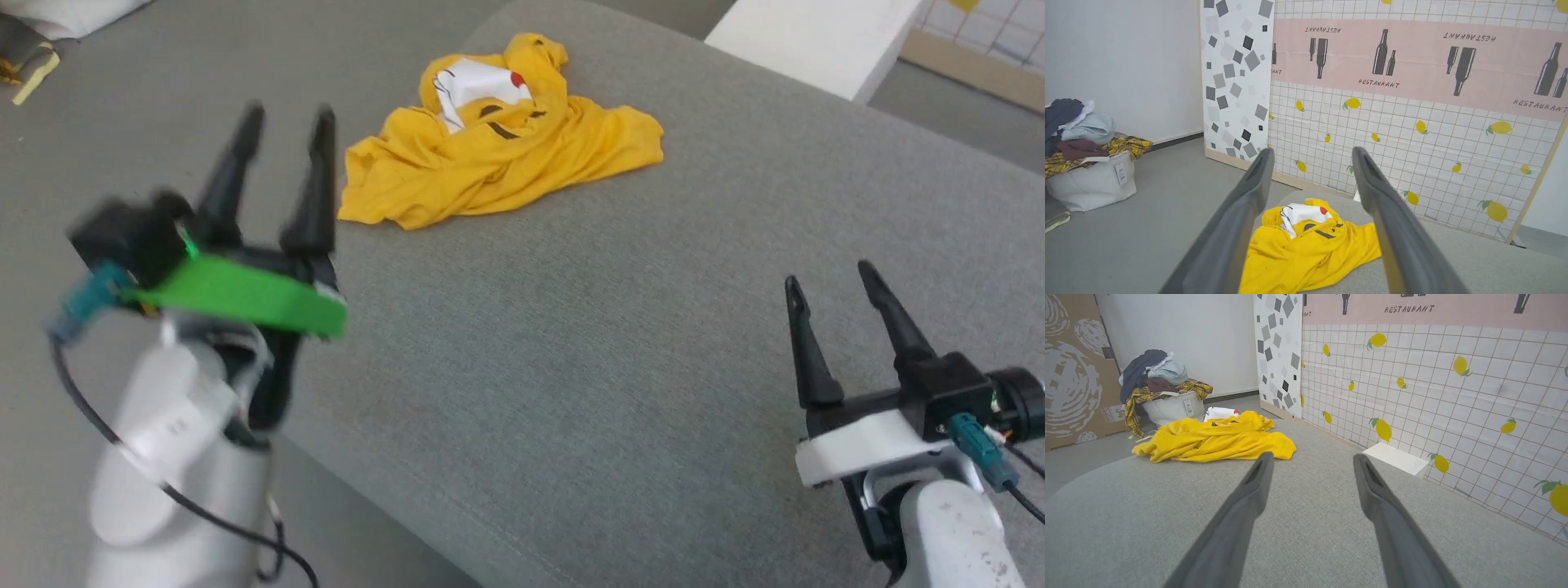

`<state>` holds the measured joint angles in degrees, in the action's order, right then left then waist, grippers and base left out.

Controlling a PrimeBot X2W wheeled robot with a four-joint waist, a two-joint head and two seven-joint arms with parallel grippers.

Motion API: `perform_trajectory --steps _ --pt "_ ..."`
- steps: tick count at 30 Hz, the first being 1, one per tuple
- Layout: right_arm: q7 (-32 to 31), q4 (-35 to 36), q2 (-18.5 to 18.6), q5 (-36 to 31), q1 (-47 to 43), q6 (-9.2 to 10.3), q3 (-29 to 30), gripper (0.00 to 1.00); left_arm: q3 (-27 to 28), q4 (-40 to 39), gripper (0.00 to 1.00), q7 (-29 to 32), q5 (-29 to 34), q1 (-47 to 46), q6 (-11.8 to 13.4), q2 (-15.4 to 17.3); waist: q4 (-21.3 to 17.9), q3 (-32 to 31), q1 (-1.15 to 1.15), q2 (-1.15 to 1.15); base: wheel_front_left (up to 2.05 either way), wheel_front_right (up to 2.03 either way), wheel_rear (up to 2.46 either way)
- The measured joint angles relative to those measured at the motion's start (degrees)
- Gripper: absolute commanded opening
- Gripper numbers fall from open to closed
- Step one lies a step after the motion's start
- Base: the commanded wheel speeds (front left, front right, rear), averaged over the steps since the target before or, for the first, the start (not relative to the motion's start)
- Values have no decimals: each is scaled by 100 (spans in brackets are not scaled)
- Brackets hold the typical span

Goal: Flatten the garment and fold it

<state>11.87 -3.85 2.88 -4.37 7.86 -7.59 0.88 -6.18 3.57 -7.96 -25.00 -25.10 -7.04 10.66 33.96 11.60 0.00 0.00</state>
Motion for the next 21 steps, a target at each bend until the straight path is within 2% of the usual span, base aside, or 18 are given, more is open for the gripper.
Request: perform_trajectory --steps 2,5,11,18,21 --pt "-96 193 -4 -70 97 0 -58 100 10 96 100 191 -222 -477 -2 209 -64 128 0 0 0 0 0" --pt "-265 490 -4 -131 224 0 -151 100 -48 356 100 378 -185 -1134 -4 653 -164 337 0 0 0 0 0" --pt "-638 1205 -7 -305 483 0 -366 100 -290 1010 100 698 -456 -2093 -5 1143 -392 872 1 0 0 0 0" --pt "-970 1969 -5 -563 698 0 -428 100 -475 1725 100 957 -809 -2936 -7 1400 -693 1589 0 0 0 0 0" --pt "-1059 2152 -7 -599 790 0 -450 100 -764 1952 100 1144 -950 -3192 -22 1551 -822 1887 0 0 0 0 0"
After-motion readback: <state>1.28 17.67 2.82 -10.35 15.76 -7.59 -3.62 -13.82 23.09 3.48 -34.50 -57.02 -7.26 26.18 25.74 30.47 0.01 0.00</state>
